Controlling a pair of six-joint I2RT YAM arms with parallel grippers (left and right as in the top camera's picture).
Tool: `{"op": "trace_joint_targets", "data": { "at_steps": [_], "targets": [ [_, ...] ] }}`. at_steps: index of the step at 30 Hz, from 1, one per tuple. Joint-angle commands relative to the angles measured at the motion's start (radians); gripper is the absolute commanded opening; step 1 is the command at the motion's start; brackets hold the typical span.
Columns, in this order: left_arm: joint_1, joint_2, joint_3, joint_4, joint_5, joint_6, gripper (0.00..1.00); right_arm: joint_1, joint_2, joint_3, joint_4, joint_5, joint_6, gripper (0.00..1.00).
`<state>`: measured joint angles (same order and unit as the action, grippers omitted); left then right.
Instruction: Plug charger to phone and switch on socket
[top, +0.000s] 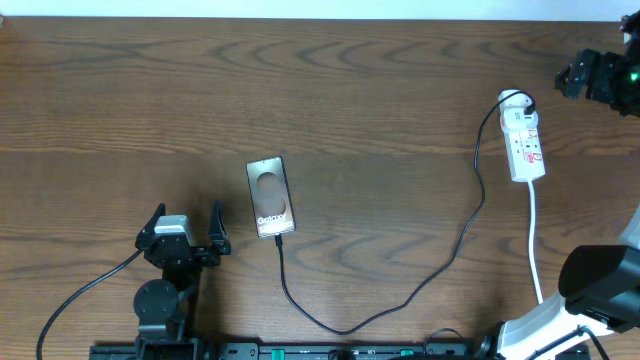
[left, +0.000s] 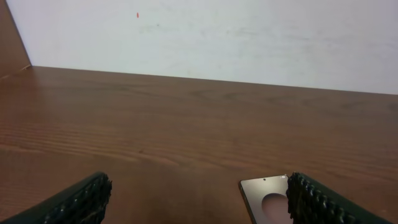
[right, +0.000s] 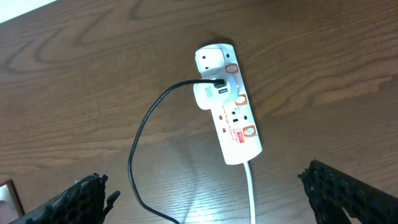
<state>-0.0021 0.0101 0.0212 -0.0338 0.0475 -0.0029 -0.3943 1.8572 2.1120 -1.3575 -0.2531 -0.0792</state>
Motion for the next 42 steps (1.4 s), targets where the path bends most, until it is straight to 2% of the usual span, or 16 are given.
{"op": "trace_joint_targets", "data": {
  "at_steps": [1, 11, 18, 21, 28, 33, 42],
  "targets": [
    [-0.004, -0.006, -0.017, -0.036, 0.005, -0.006, 0.91, -0.003, 0.000, 0.006, 0.000, 0.000, 0.011, 0.99],
    [-0.004, -0.006, -0.017, -0.036, 0.005, -0.006, 0.91, 0.039, -0.031, 0.006, 0.000, 0.000, 0.011, 0.99],
    [-0.004, -0.006, -0.017, -0.036, 0.005, -0.006, 0.91, 0.121, -0.120, 0.006, 0.000, 0.000, 0.011, 0.99],
    [-0.004, -0.006, -0.017, -0.036, 0.005, -0.006, 0.91, 0.174, -0.170, 0.006, 0.019, 0.066, -0.065, 0.99],
    [-0.004, -0.006, -0.017, -0.036, 0.005, -0.006, 0.91, 0.254, -0.266, -0.025, 0.090, 0.102, -0.075, 0.99],
    [-0.004, -0.006, -0.017, -0.036, 0.005, -0.006, 0.91, 0.336, -0.373, -0.215, 0.303, 0.070, -0.075, 0.99],
    [-0.004, -0.006, -0.017, -0.036, 0.005, -0.006, 0.91, 0.458, -0.692, -0.881, 0.838, 0.052, -0.073, 0.99]
  ]
}}
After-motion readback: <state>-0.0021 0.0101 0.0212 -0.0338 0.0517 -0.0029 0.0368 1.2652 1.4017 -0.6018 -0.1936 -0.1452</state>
